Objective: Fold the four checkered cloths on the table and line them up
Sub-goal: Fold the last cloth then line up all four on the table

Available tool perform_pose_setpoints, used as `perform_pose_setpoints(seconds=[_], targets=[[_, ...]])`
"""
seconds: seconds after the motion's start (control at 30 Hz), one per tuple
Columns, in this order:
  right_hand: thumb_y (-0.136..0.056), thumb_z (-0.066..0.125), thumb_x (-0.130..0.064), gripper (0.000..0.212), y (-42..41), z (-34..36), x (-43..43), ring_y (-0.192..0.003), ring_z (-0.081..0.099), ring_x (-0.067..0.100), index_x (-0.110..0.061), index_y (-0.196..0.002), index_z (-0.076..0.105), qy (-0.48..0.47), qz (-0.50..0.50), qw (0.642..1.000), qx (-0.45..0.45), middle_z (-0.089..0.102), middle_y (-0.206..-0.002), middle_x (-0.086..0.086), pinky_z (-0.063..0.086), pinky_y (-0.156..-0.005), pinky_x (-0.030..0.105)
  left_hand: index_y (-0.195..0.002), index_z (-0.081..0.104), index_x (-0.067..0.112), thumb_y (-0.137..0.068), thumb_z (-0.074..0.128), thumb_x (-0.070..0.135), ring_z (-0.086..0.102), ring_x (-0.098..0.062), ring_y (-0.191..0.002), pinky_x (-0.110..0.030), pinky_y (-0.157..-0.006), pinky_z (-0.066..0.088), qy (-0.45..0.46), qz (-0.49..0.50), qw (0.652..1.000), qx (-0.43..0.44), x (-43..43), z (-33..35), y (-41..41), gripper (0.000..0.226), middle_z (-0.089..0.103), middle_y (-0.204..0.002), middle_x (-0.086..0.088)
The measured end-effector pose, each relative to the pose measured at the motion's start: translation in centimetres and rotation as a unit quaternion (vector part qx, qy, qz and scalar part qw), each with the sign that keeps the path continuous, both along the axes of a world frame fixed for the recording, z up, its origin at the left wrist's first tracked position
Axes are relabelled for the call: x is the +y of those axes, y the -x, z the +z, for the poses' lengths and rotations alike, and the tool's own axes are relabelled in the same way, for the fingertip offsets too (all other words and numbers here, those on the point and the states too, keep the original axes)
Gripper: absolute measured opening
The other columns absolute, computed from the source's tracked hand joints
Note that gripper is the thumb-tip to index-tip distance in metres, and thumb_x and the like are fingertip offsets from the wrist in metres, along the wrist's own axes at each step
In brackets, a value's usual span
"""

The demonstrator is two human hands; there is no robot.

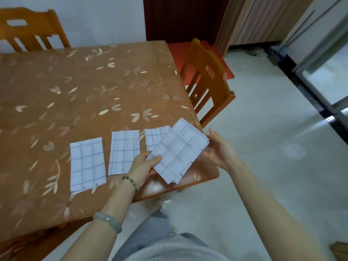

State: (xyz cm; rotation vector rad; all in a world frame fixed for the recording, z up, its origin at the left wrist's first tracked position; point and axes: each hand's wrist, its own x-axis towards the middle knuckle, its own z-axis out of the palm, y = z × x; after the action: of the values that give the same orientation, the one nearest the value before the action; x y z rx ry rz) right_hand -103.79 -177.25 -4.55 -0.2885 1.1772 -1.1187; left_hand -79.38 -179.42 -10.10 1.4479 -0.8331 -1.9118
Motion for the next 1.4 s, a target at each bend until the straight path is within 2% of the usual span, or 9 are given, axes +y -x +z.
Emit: perform_pose_setpoints(seconds=[0.13, 0.27, 0.63, 0.93, 1.0, 1.1, 1.23, 1.3, 1.4], targets=[[-0.088, 0.060, -0.012, 0.028, -0.2, -1.7, -1.8, -0.108, 0.065, 0.027, -0.004, -0.115, 0.063, -0.002, 0.036, 0.999, 0.031, 0.069, -0.114, 0.011, 0.054, -0.089, 0.042, -0.106, 0.064, 0.004, -0.090, 0.059, 0.005, 0.067, -0.025, -0.095, -0.039, -0.071, 0.059, -0.001, 0.024, 1.000, 0.020, -1.8, -0.7, 2.3, 0.017, 0.071, -0.102, -0.009], [-0.083, 0.061, 0.004, 0.024, 0.2, -3.2, -3.2, -0.098, 0.069, 0.025, -0.003, -0.106, 0.066, -0.052, 0.066, 0.984, 0.156, 0.071, -0.108, 0.011, 0.058, -0.076, 0.036, -0.105, 0.065, 0.003, -0.089, 0.061, 0.004, 0.070, -0.019, -0.090, -0.029, -0.065, 0.057, -0.012, 0.022, 0.999, 0.024, -3.1, -1.5, 3.9, 0.017, 0.072, -0.100, -0.007], [-0.082, 0.056, 0.005, 0.024, 4.8, -6.7, -9.3, -0.094, 0.065, 0.027, 0.003, -0.105, 0.063, -0.080, 0.166, 0.920, 0.345, 0.066, -0.109, 0.016, 0.056, -0.075, 0.033, -0.085, 0.067, 0.009, -0.084, 0.068, 0.005, 0.070, -0.025, -0.079, -0.039, -0.077, 0.059, -0.092, -0.086, 0.989, -0.083, -4.1, -4.3, 8.5, 0.005, 0.070, -0.090, -0.007], [-0.079, 0.067, -0.009, 0.027, 6.9, -10.9, -11.9, -0.101, 0.063, 0.031, -0.004, -0.105, 0.061, -0.105, 0.246, 0.870, 0.413, 0.065, -0.104, 0.010, 0.052, -0.090, 0.046, -0.052, 0.047, 0.010, -0.078, 0.074, 0.012, 0.058, -0.022, -0.042, -0.031, -0.053, 0.054, -0.105, -0.102, 0.975, -0.169, -3.7, -6.0, 11.6, 0.037, 0.056, -0.046, -0.010], [-0.082, 0.065, -0.017, 0.040, 6.8, -10.9, -11.8, -0.106, 0.057, 0.027, -0.008, -0.118, 0.053, -0.092, 0.263, 0.830, 0.484, 0.059, -0.111, 0.008, 0.049, -0.090, 0.039, -0.067, 0.059, 0.009, -0.075, 0.075, 0.028, 0.066, -0.022, -0.053, -0.025, -0.061, 0.055, -0.027, -0.149, 0.949, -0.277, -3.7, -5.7, 10.7, 0.027, 0.068, -0.059, -0.010], [-0.082, 0.064, -0.033, 0.060, 6.3, -10.9, -10.7, -0.125, 0.039, 0.029, -0.015, -0.134, 0.038, -0.005, 0.308, 0.712, 0.631, 0.041, -0.137, 0.012, 0.037, -0.100, 0.043, -0.081, 0.057, 0.020, -0.076, 0.075, 0.038, 0.058, -0.008, -0.067, -0.013, -0.060, 0.044, 0.118, -0.174, 0.900, -0.382, -3.8, -5.1, 8.3, 0.026, 0.063, -0.073, 0.006], [-0.081, 0.050, -0.067, 0.089, 5.0, -11.7, -7.9, -0.146, -0.005, 0.033, -0.035, -0.150, 0.003, 0.112, 0.479, 0.547, 0.677, -0.009, -0.159, 0.010, 0.002, -0.115, 0.054, -0.132, 0.045, 0.027, -0.071, 0.065, 0.063, 0.034, -0.024, -0.129, -0.037, -0.109, 0.027, 0.275, -0.318, 0.747, -0.515, -3.8, -6.0, 4.7, 0.073, 0.042, -0.138, -0.004], [-0.078, 0.043, -0.076, 0.095, 4.6, -12.6, -6.6, -0.144, -0.019, 0.032, -0.039, -0.148, -0.009, 0.122, 0.540, 0.505, 0.662, -0.023, -0.157, 0.008, -0.008, -0.113, 0.056, -0.147, 0.020, 0.035, -0.061, 0.042, 0.085, 0.008, -0.031, -0.144, -0.048, -0.117, 0.006, 0.267, -0.392, 0.681, -0.558, -3.7, -7.0, 3.3, 0.102, 0.015, -0.156, -0.008], [-0.073, 0.041, -0.081, 0.100, 4.6, -13.7, -6.0, -0.144, -0.022, 0.032, -0.039, -0.148, -0.011, 0.126, 0.569, 0.478, 0.657, -0.024, -0.157, 0.009, -0.008, -0.114, 0.057, -0.148, 0.003, 0.041, -0.058, 0.023, 0.092, -0.003, -0.036, -0.146, -0.056, -0.114, -0.005, 0.260, -0.452, 0.632, -0.573, -3.5, -8.3, 2.4, 0.105, 0.002, -0.160, -0.010]])
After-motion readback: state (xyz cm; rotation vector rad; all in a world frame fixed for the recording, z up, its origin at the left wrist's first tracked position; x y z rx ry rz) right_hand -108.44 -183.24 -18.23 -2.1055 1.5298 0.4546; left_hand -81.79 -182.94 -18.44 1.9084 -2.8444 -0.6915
